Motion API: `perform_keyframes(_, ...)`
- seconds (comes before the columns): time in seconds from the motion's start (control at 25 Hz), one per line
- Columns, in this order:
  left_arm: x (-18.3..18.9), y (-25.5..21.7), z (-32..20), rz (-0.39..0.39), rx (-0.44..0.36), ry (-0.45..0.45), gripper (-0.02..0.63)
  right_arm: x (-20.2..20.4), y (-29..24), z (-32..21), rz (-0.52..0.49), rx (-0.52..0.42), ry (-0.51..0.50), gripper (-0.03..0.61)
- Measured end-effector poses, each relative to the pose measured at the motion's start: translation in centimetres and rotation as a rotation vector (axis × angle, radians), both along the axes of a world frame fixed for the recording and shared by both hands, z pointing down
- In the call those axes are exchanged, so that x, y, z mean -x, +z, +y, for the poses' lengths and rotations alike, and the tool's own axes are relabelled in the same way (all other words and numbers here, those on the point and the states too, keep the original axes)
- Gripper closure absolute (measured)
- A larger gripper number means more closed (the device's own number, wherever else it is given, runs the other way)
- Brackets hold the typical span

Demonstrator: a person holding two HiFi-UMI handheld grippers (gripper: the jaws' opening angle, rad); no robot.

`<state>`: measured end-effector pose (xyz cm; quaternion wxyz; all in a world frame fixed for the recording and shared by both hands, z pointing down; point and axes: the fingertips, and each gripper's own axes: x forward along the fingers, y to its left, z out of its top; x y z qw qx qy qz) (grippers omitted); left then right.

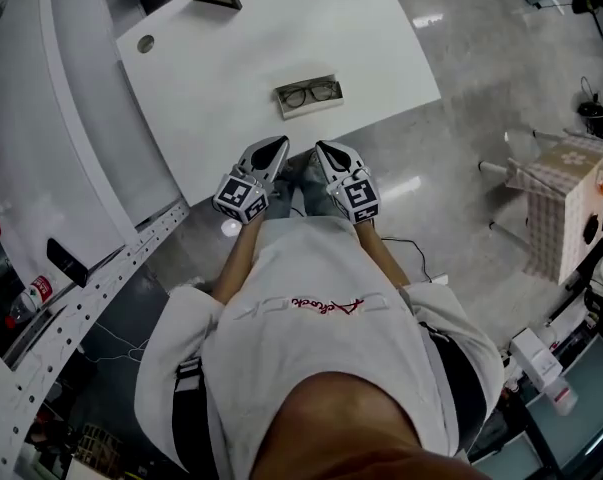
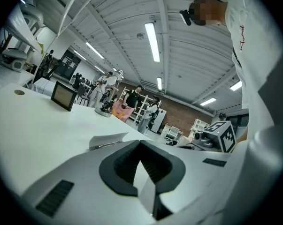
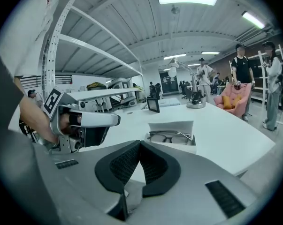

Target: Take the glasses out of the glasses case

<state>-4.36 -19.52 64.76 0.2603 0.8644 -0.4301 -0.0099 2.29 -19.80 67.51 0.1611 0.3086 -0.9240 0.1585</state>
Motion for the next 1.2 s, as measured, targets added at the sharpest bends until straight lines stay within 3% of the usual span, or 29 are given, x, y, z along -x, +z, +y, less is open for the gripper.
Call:
perform_keyframes(0.44, 0.4, 0.7, 0.4, 0.012, 0.017, -0.039, 0.623, 0.2, 2.5, 0.0, 0.040, 0.053, -0.039, 0.584)
perform_keyframes(0.96, 2.0, -0.1, 0.7, 0.002, 0.007, -0.094, 0.623, 3.1, 3.7, -8.6, 0.060, -0.011, -0.052, 0.584)
perform_keyframes(1.2, 2.8, 0.0, 1.0, -0.003, 0.011, -0.118, 0.623, 4.2, 4.8, -11.5, 0.071, 0.008, -0.046, 0.584)
